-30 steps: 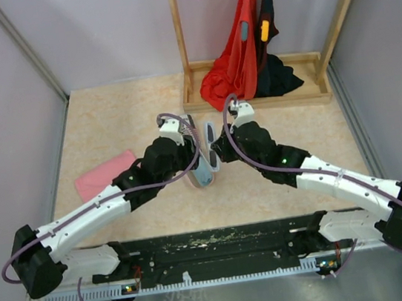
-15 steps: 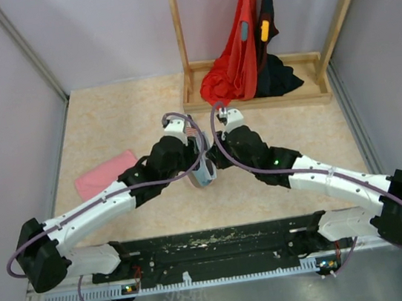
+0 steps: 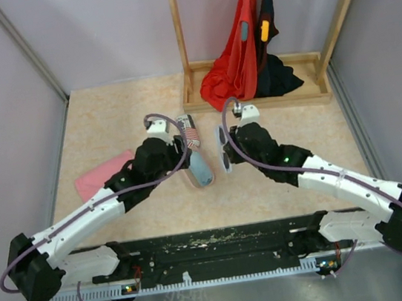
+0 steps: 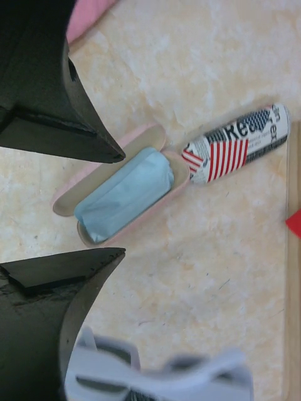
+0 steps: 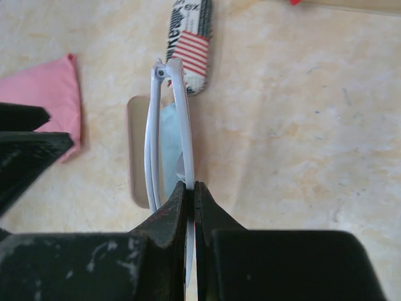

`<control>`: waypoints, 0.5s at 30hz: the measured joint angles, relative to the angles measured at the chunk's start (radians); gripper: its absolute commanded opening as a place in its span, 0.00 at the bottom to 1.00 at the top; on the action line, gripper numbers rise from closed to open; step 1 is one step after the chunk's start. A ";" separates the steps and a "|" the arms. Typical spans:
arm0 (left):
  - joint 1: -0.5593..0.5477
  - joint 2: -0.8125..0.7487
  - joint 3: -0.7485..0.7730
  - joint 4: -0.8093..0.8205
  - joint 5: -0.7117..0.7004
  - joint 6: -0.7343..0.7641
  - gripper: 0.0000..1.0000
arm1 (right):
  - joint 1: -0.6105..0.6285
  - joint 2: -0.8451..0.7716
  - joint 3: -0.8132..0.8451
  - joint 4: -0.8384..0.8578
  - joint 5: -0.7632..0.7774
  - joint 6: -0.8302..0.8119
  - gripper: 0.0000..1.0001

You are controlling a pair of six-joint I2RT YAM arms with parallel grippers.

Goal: Organize the sunglasses
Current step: Fold the sunglasses.

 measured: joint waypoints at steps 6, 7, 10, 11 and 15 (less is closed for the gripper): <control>0.158 -0.052 -0.124 0.060 0.097 -0.080 0.73 | -0.077 -0.097 -0.039 -0.045 0.005 0.001 0.00; 0.176 -0.046 -0.150 0.075 0.122 -0.099 0.76 | -0.081 -0.101 -0.045 -0.051 0.004 0.001 0.00; 0.220 -0.014 -0.204 0.108 0.184 -0.149 0.78 | -0.084 -0.102 -0.065 -0.066 -0.008 0.001 0.00; 0.232 -0.001 -0.217 0.120 0.204 -0.164 0.79 | -0.085 -0.102 -0.071 -0.072 -0.012 0.000 0.00; 0.276 0.050 -0.247 0.162 0.265 -0.224 0.77 | -0.087 -0.102 -0.080 -0.086 -0.029 0.000 0.00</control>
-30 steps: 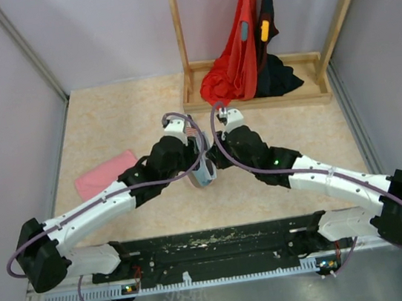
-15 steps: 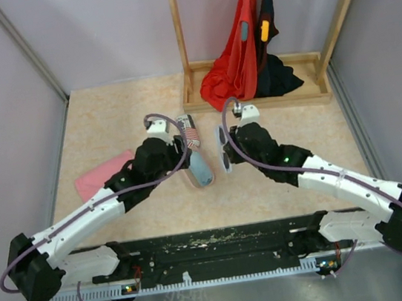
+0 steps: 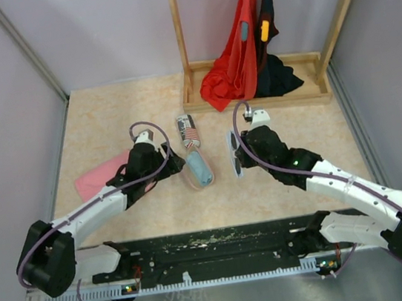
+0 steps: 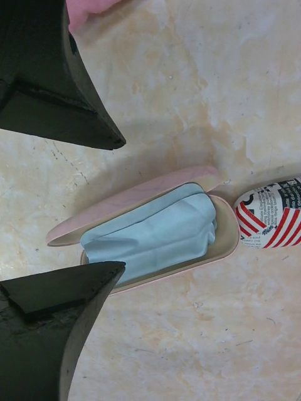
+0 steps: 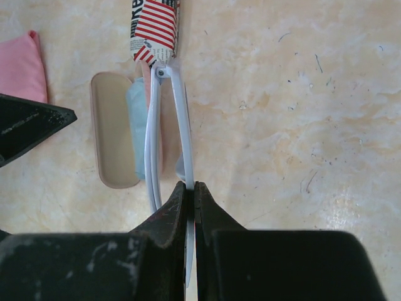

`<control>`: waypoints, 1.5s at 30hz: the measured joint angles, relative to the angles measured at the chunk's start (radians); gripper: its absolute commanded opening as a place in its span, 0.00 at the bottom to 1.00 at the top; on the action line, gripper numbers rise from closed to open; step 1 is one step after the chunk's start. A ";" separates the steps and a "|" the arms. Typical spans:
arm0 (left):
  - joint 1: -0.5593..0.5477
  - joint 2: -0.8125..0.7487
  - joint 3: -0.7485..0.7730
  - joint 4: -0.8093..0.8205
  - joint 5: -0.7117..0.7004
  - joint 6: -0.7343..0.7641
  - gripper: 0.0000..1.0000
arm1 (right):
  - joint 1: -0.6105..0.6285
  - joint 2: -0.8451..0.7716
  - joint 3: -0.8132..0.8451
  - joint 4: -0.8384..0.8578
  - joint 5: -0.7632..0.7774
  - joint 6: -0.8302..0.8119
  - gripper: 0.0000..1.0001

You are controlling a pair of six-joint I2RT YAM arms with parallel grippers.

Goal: Organize the sunglasses
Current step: Fold the sunglasses, then adjust the sunglasses case at the center of the board.

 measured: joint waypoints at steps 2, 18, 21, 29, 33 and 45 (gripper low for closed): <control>0.014 0.023 -0.006 0.021 0.026 -0.025 0.75 | 0.000 -0.003 -0.004 0.001 -0.005 0.000 0.00; 0.022 0.197 -0.012 0.122 0.162 -0.087 0.62 | 0.000 -0.021 -0.024 -0.010 -0.017 0.000 0.00; 0.022 0.217 -0.012 0.129 0.177 -0.089 0.57 | 0.000 -0.021 -0.024 -0.010 -0.020 0.000 0.00; 0.022 0.245 -0.012 0.158 0.201 -0.088 0.46 | 0.000 -0.024 -0.024 -0.010 -0.023 0.000 0.00; 0.022 0.245 -0.012 0.164 0.207 -0.083 0.41 | 0.000 -0.025 -0.024 -0.010 -0.023 0.000 0.00; 0.022 0.196 -0.039 0.161 0.217 -0.064 0.34 | 0.000 -0.037 -0.037 -0.013 -0.023 0.002 0.00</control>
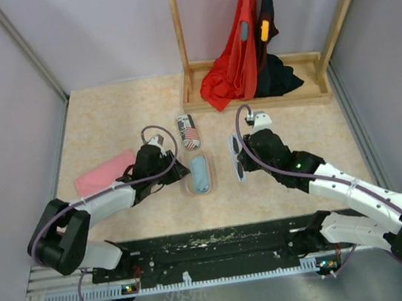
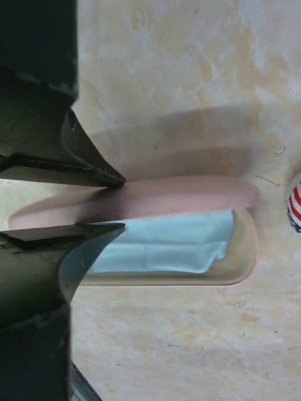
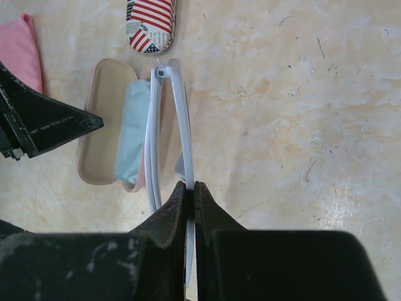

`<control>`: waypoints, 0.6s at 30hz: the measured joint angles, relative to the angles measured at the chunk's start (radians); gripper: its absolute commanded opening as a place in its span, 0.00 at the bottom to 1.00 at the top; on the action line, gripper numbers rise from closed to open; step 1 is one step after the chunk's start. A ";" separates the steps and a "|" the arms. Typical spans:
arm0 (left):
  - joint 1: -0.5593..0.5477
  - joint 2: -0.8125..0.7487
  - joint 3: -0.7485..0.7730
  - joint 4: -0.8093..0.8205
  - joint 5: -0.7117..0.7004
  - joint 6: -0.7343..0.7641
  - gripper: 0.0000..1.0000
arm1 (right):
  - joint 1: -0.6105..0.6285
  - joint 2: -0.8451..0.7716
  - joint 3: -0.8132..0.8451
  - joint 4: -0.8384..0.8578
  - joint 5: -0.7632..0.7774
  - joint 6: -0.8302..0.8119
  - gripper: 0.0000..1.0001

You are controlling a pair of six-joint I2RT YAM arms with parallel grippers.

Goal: Organize the sunglasses
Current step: Adjust the sunglasses case at the center of the board.

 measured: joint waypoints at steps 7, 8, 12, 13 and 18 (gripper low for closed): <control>0.000 -0.060 -0.029 -0.024 0.009 0.018 0.33 | -0.001 0.000 -0.014 -0.003 -0.002 0.003 0.00; 0.000 -0.069 -0.035 -0.030 0.011 0.019 0.34 | -0.001 0.000 -0.014 -0.002 -0.002 0.005 0.00; -0.001 -0.113 -0.061 -0.052 0.014 0.021 0.34 | -0.001 0.000 -0.015 -0.002 -0.004 0.008 0.00; -0.002 -0.125 -0.067 -0.055 0.014 0.021 0.34 | -0.001 0.000 -0.016 -0.001 -0.005 0.008 0.00; -0.013 -0.159 -0.085 -0.072 0.010 0.016 0.35 | -0.001 0.000 -0.029 0.005 -0.014 0.015 0.00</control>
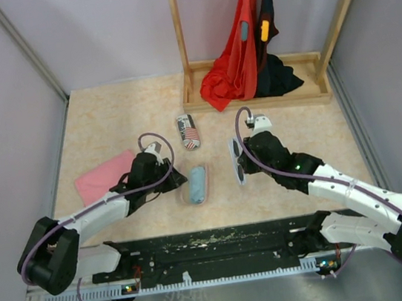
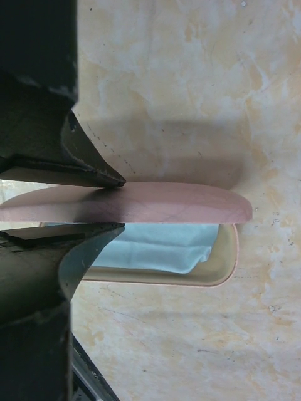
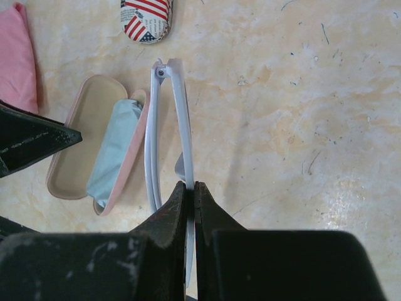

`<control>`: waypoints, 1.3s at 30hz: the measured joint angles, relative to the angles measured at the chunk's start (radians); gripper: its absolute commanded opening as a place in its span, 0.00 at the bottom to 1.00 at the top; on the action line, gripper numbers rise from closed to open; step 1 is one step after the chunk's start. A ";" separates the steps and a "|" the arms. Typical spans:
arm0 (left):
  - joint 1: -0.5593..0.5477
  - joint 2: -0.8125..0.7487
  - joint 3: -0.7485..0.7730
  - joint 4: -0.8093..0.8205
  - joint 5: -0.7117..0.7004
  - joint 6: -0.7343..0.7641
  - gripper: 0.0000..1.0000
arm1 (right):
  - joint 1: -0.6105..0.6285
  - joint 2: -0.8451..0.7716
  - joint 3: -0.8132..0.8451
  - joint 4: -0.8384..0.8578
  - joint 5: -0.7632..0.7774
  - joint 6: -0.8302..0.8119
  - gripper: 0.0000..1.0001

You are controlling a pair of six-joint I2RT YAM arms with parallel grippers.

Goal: Organize the sunglasses
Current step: Adjust the sunglasses case at the center of the board, then place the sunglasses in the sunglasses case.

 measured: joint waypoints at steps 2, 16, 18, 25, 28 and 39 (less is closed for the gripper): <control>-0.010 -0.003 -0.002 -0.004 -0.007 -0.007 0.36 | 0.000 0.000 -0.004 0.000 -0.002 0.002 0.00; -0.064 -0.005 -0.003 -0.011 -0.045 -0.045 0.55 | -0.001 0.000 -0.018 0.023 -0.039 0.014 0.00; -0.066 -0.005 -0.003 -0.012 -0.046 -0.045 0.56 | -0.001 0.001 -0.023 0.029 -0.055 0.019 0.00; -0.071 -0.010 -0.001 -0.019 -0.047 -0.048 0.55 | -0.001 0.011 -0.024 0.068 -0.117 0.039 0.00; -0.073 -0.020 0.003 -0.025 -0.047 -0.048 0.54 | -0.001 0.030 -0.024 0.093 -0.147 0.051 0.00; -0.074 -0.045 0.005 -0.025 -0.047 -0.052 0.44 | -0.001 0.135 -0.025 0.189 -0.241 0.080 0.00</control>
